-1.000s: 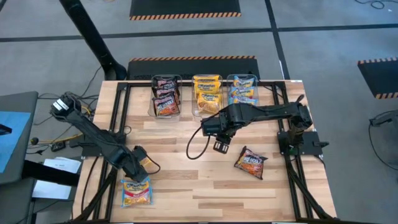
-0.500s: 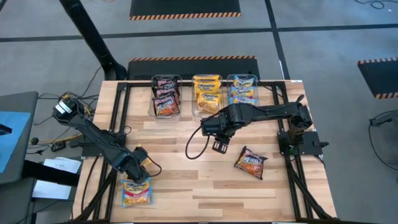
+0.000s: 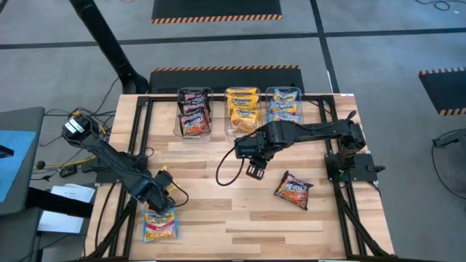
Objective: Sort Maruchan noodles
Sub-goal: Put the yellow noodle pack into the center transparent bin
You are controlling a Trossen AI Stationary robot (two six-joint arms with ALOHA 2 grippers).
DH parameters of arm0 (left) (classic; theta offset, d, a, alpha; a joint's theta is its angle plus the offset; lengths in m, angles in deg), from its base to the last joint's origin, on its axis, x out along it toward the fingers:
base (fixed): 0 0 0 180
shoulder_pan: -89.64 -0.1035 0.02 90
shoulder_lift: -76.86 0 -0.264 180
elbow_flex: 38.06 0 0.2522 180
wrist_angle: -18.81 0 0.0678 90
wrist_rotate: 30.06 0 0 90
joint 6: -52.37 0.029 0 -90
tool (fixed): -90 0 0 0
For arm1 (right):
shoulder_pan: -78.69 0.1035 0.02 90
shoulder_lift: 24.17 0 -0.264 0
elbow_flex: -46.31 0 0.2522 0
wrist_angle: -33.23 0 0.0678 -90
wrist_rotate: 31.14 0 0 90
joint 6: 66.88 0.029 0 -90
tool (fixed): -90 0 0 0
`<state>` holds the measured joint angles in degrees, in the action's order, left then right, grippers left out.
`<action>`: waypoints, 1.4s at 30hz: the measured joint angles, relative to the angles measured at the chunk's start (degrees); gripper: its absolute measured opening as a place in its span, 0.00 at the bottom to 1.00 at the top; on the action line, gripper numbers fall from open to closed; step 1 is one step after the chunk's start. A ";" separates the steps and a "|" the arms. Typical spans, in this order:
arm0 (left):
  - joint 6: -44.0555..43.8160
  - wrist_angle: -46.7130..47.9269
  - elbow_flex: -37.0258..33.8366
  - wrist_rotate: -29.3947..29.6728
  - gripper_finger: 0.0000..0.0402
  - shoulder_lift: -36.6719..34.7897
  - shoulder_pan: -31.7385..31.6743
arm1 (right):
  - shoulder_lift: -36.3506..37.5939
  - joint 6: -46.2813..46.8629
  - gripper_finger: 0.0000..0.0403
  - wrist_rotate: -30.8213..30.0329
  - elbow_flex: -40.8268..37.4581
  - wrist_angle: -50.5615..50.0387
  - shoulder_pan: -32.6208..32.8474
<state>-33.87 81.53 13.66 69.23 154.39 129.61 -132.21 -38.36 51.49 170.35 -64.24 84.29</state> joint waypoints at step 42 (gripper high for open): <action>46.08 5.83 20.78 27.03 0.01 0.48 -9.26 | 0.00 -7.83 0.33 10.15 0.00 4.97 -10.51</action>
<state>12.21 87.36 34.44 96.26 154.87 120.34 -132.21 -46.19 61.63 170.35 -59.27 73.78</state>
